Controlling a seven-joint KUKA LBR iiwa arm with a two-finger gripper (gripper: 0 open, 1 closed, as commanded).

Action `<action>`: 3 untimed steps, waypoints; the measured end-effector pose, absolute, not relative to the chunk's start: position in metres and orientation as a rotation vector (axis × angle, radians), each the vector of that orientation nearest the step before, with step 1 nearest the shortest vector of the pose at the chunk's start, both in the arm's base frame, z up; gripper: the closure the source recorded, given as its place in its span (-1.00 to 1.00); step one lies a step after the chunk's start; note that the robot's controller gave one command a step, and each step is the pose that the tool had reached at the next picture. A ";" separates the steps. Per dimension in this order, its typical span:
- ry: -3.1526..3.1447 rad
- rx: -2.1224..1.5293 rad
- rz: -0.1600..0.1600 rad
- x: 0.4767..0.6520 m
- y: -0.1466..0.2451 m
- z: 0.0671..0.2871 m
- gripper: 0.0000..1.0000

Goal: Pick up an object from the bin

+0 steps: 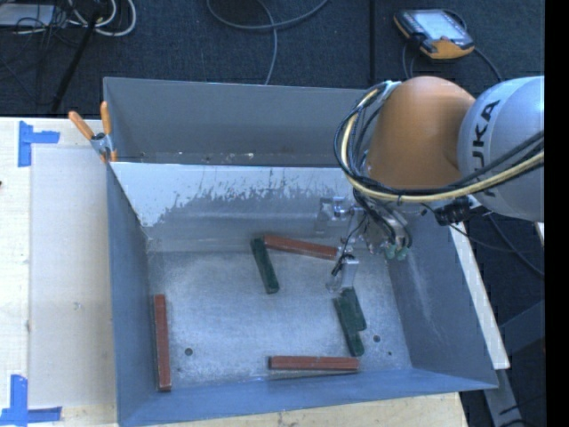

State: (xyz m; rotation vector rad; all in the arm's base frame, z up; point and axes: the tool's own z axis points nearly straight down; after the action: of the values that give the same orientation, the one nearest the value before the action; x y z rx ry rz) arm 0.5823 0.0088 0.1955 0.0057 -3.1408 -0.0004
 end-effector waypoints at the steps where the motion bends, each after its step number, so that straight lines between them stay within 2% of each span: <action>1: -3.141 0.006 0.000 0.582 0.009 0.195 -1.00; 2: -3.143 0.004 -0.001 0.583 0.008 0.194 -1.00; 3: -3.124 0.068 0.001 0.581 0.000 0.182 -1.00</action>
Offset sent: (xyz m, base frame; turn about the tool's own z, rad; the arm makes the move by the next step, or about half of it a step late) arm 0.0077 -0.0644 -0.0923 0.0060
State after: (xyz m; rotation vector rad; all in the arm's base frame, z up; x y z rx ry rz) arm 0.5808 -0.0002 0.1817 0.0682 -3.1239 0.0006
